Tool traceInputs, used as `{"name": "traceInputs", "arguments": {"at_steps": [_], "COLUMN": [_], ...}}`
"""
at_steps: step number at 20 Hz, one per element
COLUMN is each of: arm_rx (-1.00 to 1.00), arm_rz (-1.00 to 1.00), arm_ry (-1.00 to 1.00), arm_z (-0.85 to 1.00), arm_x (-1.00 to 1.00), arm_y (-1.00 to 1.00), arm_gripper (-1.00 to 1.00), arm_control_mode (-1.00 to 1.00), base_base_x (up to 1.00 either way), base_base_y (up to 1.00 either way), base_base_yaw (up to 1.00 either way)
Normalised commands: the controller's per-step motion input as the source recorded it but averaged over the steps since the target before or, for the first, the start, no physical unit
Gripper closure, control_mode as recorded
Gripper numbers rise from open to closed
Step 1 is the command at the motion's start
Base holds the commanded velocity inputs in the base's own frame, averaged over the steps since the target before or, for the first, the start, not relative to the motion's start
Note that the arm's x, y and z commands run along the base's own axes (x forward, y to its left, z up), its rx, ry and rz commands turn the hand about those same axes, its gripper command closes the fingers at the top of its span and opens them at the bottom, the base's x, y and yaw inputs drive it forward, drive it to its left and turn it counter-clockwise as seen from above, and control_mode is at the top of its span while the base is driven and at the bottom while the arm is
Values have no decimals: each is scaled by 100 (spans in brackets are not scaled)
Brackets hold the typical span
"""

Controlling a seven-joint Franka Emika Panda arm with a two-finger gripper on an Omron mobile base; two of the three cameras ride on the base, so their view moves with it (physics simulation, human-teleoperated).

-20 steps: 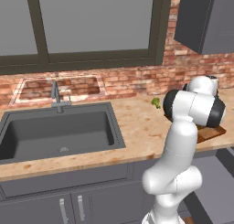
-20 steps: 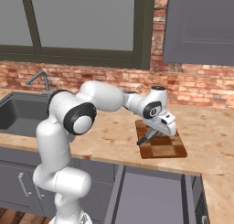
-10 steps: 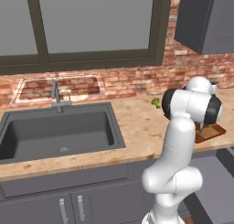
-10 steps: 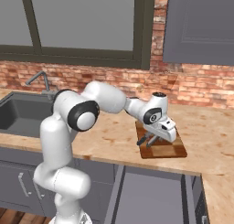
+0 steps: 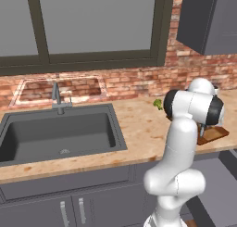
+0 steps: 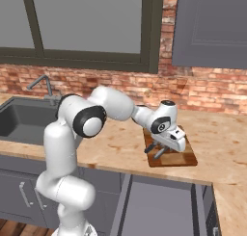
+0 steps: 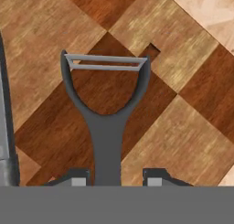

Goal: Open the drawer on the right and place the cutting tools on the cutting board.

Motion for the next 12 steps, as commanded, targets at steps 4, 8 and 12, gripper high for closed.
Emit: {"name": "traceInputs", "arguments": {"at_steps": [4, 8, 12], "arm_rx": [1, 1, 1], "arm_rz": [0, 0, 0], "arm_ry": [-4, -15, -24], "arm_z": [3, 57, 100], "arm_x": [0, -2, -34], "arm_y": [0, 0, 1], "arm_gripper": [-100, -100, -100], "arm_control_mode": [-100, -100, -100], "base_base_x": [0, 0, 0], "base_base_y": [0, 0, 0], "base_base_yaw": [0, 0, 0]}}
